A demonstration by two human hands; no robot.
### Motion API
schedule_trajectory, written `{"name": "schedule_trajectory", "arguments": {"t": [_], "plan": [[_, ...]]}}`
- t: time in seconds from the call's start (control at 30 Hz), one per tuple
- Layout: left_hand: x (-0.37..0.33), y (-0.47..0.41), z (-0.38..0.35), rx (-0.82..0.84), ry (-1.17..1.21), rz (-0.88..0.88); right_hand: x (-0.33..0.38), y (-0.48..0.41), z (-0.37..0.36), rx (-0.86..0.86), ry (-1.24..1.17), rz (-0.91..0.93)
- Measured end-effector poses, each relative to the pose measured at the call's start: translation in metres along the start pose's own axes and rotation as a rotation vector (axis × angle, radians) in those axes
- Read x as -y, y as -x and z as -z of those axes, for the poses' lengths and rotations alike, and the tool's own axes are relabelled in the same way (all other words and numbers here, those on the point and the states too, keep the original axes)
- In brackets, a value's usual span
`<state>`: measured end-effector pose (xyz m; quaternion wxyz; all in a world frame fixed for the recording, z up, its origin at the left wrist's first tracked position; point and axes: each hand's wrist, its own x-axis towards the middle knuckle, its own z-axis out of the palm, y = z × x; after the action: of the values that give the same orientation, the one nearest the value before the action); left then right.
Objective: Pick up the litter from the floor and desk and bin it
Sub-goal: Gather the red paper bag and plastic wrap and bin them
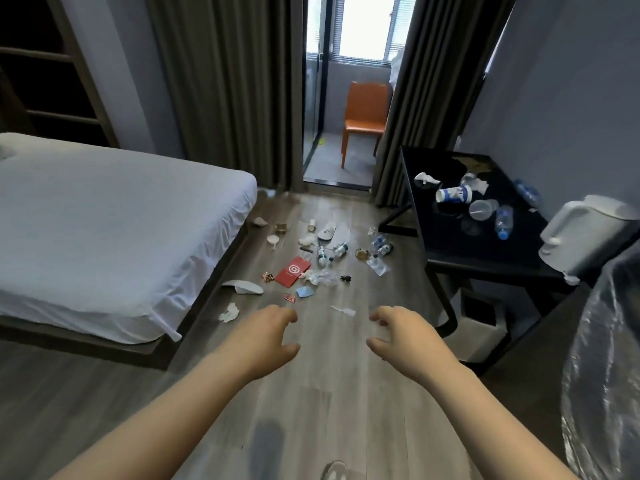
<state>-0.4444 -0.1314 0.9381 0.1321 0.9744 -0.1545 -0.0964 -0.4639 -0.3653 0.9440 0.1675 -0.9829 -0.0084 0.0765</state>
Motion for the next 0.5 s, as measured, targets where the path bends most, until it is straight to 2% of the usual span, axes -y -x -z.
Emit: {"name": "schedule_trajectory", "arguments": {"t": [0.37,0.5], "plan": [[0.022,-0.212,0.03,-0.038,0.052,0.07,-0.057,-0.223,0.033,0.06,0.007,0.018],[0.04,-0.274,0.025,0.049,0.066,0.091,-0.065,-0.288,0.032,0.116,0.002,-0.005]]}}
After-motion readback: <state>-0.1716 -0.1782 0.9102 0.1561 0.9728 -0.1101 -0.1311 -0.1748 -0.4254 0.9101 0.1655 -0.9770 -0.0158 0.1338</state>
